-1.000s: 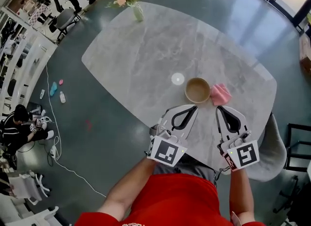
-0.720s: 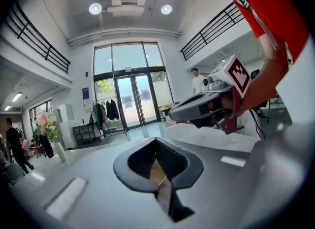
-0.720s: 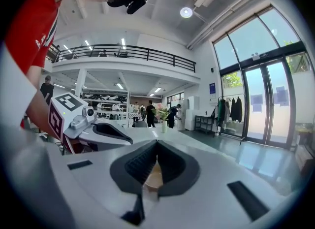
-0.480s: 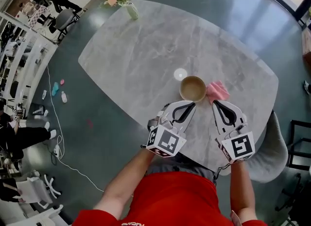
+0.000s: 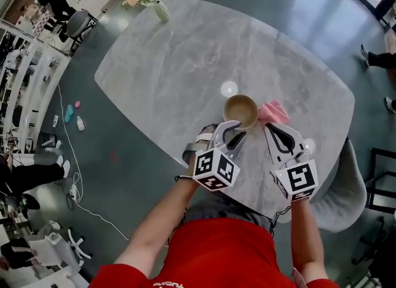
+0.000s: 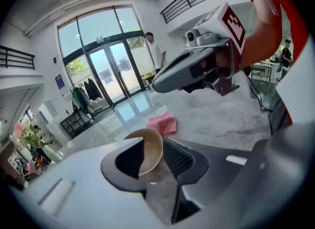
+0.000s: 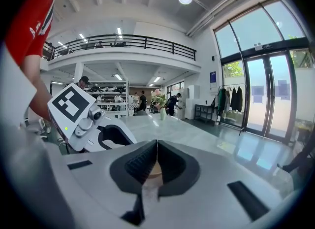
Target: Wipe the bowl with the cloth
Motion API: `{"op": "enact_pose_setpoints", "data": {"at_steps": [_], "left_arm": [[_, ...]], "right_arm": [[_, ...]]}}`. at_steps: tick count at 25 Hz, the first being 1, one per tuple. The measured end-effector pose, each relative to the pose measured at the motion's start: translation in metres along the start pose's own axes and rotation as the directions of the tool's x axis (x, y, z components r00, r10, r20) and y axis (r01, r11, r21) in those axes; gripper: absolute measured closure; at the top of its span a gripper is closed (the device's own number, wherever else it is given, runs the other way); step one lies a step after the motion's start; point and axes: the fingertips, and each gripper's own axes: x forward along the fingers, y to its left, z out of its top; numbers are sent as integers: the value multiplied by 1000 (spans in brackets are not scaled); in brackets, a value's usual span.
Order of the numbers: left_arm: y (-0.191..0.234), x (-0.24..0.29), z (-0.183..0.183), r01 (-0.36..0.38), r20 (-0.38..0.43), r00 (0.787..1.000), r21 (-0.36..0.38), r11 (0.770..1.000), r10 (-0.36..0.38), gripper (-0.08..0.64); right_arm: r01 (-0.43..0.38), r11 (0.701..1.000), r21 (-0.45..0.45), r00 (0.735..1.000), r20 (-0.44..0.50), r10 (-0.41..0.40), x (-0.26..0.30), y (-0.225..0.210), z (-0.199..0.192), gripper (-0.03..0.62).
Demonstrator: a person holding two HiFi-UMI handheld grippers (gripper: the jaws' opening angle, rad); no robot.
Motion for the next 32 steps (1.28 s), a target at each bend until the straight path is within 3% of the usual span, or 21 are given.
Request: {"op": "enact_pose_setpoints", "data": {"at_steps": [8,17,27,32], "left_arm": [[-5,26,-19,63,-153,987,128,990,-43,414],[-11,46,-36,116,-254,965,202,973,-62,416],[-10,54,-44,137,-285,956,227,964,-69,422],[-8,56,-40,106,-273,961,245,964,-36,508]], "right_arm": [[4,1000,-9,998,-55,-5,7,-8,-15,591],[3,1000,-27,995,-103,-5,13,-19,-31,591],[14,1000,-24,992,-122,-17,20,-25,-43,591],[33,997,-64,975,-218,-46,27,-36,-66,590]]}}
